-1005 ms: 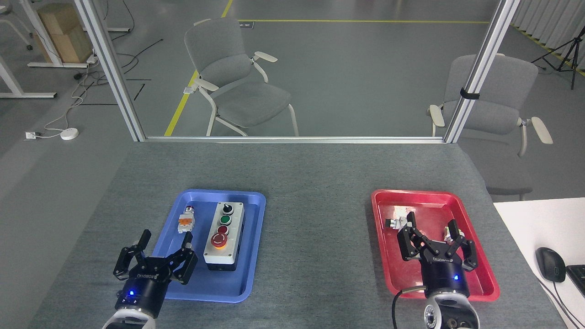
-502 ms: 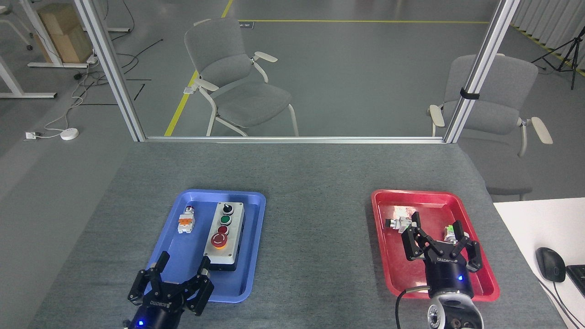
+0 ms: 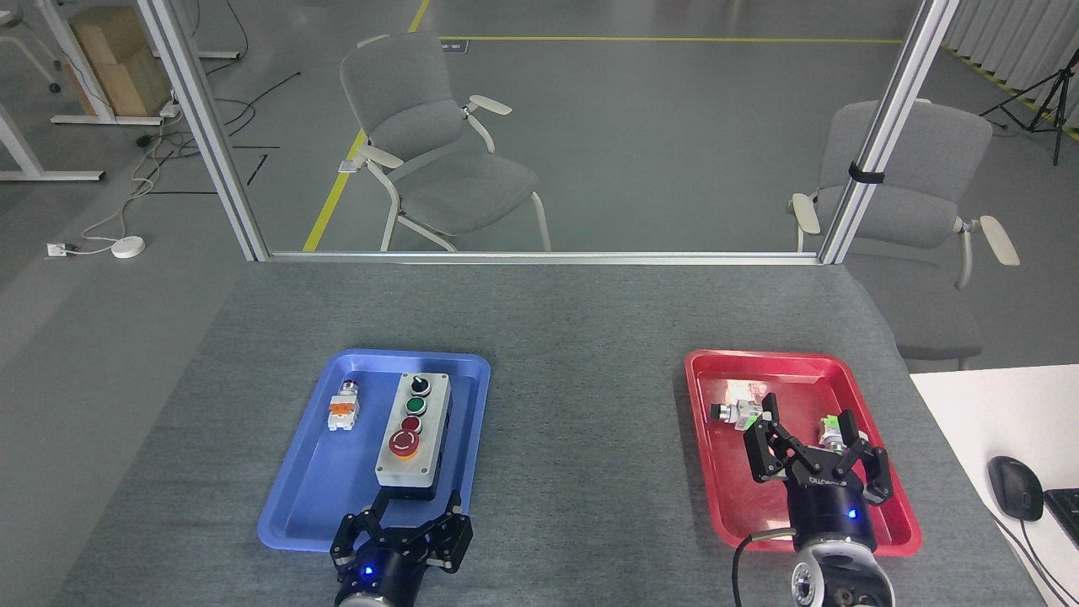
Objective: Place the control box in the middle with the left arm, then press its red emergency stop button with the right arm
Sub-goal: 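Close the left gripper on the grey control box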
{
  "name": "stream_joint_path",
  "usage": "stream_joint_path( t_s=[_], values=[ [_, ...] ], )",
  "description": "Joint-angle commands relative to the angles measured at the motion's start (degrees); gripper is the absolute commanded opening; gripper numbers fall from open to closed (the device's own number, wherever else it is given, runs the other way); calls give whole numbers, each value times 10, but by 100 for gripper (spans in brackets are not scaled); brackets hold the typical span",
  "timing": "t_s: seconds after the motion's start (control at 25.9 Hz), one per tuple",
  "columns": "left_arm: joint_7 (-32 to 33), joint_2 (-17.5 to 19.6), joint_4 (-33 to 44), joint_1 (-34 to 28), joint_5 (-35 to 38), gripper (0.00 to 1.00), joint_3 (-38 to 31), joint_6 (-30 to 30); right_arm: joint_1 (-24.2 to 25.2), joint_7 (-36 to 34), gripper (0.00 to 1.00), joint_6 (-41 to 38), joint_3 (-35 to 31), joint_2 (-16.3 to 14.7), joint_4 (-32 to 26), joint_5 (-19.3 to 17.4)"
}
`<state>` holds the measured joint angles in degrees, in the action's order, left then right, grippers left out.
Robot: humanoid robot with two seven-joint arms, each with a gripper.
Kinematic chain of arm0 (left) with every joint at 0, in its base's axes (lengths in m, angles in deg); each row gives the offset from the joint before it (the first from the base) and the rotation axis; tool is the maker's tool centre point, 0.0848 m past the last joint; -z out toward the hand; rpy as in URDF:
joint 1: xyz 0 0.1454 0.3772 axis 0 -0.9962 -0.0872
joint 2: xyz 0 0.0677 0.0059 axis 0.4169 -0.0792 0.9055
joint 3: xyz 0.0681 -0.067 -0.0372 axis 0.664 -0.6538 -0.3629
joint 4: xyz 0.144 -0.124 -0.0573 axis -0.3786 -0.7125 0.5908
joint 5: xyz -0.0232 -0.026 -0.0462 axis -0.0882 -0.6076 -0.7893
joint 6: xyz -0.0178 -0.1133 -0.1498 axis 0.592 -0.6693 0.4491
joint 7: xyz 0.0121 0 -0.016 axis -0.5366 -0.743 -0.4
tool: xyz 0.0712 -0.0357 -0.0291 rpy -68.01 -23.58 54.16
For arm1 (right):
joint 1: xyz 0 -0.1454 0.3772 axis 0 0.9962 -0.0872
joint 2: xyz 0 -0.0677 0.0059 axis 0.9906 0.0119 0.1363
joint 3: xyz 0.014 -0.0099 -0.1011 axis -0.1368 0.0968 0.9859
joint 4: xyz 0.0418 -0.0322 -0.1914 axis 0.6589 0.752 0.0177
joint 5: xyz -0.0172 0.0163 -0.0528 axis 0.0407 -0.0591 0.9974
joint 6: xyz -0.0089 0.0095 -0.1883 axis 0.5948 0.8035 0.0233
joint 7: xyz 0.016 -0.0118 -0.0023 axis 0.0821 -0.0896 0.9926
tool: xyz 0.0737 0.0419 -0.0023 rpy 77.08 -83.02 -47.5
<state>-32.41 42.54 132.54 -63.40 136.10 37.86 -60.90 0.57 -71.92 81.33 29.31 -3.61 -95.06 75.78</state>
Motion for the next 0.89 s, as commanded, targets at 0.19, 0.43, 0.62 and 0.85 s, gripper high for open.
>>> stream_joint_path(
  t_s=[0.19,0.43,0.62,0.85],
  values=[
    [2,-2,-95,71,2,99,1,-31,2,0,99,1,0,0,0,0],
    [2,4,-107,82,2,99,1,-37,2,0,99,1,-3,0,0,0],
    [2,12,-124,87,2,99,1,-39,4,1,99,-1,-15,1,0,0],
    [-3,15,-185,126,0,99,0,-41,4,0,99,-1,-16,0,0,0]
  ],
)
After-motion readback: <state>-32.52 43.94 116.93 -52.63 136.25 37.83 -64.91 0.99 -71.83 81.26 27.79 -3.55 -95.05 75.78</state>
